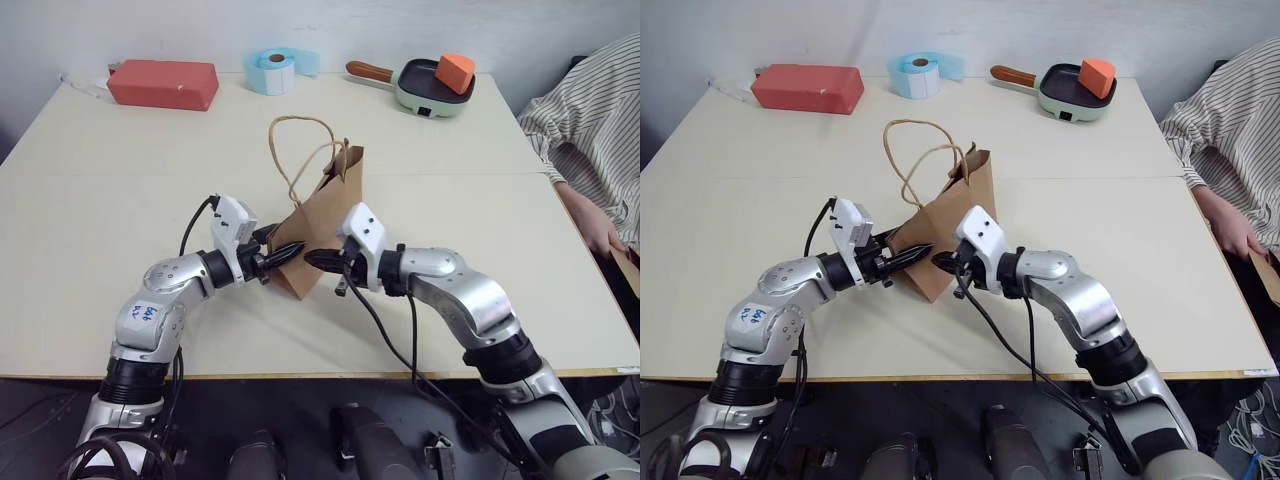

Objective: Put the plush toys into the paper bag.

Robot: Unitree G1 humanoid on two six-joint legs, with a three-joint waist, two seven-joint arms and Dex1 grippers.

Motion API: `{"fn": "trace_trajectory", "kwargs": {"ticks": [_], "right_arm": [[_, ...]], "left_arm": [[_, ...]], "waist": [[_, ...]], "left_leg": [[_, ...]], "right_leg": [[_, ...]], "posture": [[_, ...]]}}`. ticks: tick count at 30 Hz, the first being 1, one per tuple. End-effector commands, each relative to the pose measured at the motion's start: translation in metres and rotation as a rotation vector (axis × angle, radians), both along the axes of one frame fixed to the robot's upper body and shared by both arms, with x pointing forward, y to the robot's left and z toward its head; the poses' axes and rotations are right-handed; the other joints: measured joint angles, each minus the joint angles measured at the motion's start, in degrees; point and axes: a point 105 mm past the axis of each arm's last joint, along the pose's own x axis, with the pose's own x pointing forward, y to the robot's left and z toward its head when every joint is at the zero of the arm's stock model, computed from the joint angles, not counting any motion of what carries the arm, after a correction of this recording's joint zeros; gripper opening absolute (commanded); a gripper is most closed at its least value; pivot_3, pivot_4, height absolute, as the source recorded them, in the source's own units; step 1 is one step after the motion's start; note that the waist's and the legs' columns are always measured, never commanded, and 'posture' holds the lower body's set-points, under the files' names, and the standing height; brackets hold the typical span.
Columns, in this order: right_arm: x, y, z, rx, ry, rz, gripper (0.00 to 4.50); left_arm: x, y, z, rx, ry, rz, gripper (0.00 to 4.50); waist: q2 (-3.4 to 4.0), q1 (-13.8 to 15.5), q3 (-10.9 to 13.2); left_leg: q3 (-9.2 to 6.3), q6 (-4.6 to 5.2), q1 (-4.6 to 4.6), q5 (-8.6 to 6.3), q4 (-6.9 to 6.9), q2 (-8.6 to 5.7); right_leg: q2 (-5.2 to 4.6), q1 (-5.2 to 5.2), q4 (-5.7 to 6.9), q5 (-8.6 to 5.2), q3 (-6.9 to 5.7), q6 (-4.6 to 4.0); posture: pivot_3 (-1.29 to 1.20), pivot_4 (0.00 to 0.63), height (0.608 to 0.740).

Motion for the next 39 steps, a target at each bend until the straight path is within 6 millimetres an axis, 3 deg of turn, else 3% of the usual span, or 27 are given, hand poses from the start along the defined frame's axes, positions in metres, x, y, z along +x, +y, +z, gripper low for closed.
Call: {"fn": "trace_trajectory", "kwargs": {"ticks": [1,4,6,9,13,16,21,24,29,35,39], "right_arm": [[-0.015,-0.021,0.021,0.043,-0.085,0.009,0.0],[-0.033,-0.05,0.027,0.034,-0.108,-0.018,0.0],[-0.05,-0.071,0.032,0.039,-0.098,-0.029,0.0],[-0.084,-0.104,0.037,0.009,-0.067,-0.037,0.54],[-0.132,-0.133,0.042,-0.09,-0.011,-0.02,1.77],[-0.142,-0.148,0.053,-0.096,-0.02,-0.099,2.68],[-0.142,-0.159,0.06,-0.073,-0.05,-0.228,4.33],[-0.141,-0.161,0.058,-0.07,-0.047,-0.246,4.42],[-0.133,-0.173,0.056,-0.093,-0.031,-0.229,4.5],[-0.12,-0.202,0.083,-0.026,0.031,-0.171,4.5],[-0.106,-0.221,0.107,0.011,0.017,-0.164,4.5]], "left_arm": [[0.002,-0.002,0.013,-0.024,-0.046,-0.049,1.02],[-0.002,-0.003,0.023,-0.051,-0.058,-0.168,0.13],[-0.012,-0.006,0.033,-0.051,-0.09,-0.312,0.05],[-0.016,-0.008,0.037,0.015,-0.077,-0.482,0.0],[-0.012,-0.017,0.037,0.116,-0.068,-0.686,0.0],[-0.005,-0.026,0.029,0.169,-0.056,-0.784,0.0],[0.006,-0.033,0.013,0.206,-0.049,-0.807,0.0],[0.011,-0.031,0.012,0.225,-0.06,-0.756,0.0],[-0.001,0.0,0.028,0.22,-0.045,-0.69,1.18],[-0.057,0.087,0.089,0.111,0.138,-0.465,3.03],[-0.098,0.125,0.124,0.135,0.169,-0.357,4.27]], "waist": [[0.0,0.1,0.0],[-0.01,0.2,0.0],[-0.01,0.3,0.0],[-0.01,0.4,0.0],[-0.01,1.0,0.0],[-0.05,0.9,0.0],[-0.15,0.2,0.1],[-0.19,0.2,0.1],[-0.19,-0.2,0.1],[-0.25,-0.7,0.1],[-0.29,0.0,0.2]], "left_leg": [[0.0,0.0,-0.01,0.0,0.0,0.0],[-0.02,0.0,-0.01,0.0,-0.01,-0.01],[-0.03,0.0,-0.03,0.0,-0.01,-0.01],[-0.04,-0.01,-0.03,0.0,-0.01,-0.02],[-0.07,-0.01,0.04,0.0,0.0,-0.08],[-0.04,-0.01,0.27,0.0,0.0,-0.07],[-0.07,0.04,0.86,-0.08,-0.17,-0.06],[-0.09,0.03,0.83,-0.08,-0.22,-0.03],[-0.07,0.03,0.85,-0.08,-0.2,-0.01],[-0.03,-0.05,1.02,-0.06,-0.24,0.09],[-0.13,0.04,1.01,-0.11,-0.21,0.03]], "right_leg": [[0.0,0.0,0.0,0.0,0.0,0.0],[0.0,0.01,-0.03,0.0,-0.02,0.0],[0.0,0.02,-0.03,0.0,-0.03,0.0],[0.01,0.02,-0.03,0.0,-0.06,0.0],[0.09,0.17,-0.05,-0.01,-0.06,0.01],[0.15,0.5,-0.14,0.01,-0.02,0.04],[0.19,1.09,-0.35,0.01,0.04,0.05],[0.2,1.06,-0.34,0.01,0.03,0.06],[0.19,1.06,-0.32,0.01,0.05,0.06],[0.2,1.01,-0.1,-0.03,0.13,0.0],[0.11,1.08,-0.23,-0.05,0.04,-0.02]], "posture": [[0.0,0.15,0.74],[0.0,0.15,0.74],[0.0,0.15,0.74],[0.0,0.15,0.74],[0.0,0.15,0.74],[0.0,0.15,0.74],[0.0,0.15,0.74],[0.0,0.15,0.74],[0.0,0.15,0.74],[0.0,0.15,0.74],[0.0,0.15,0.74]]}}
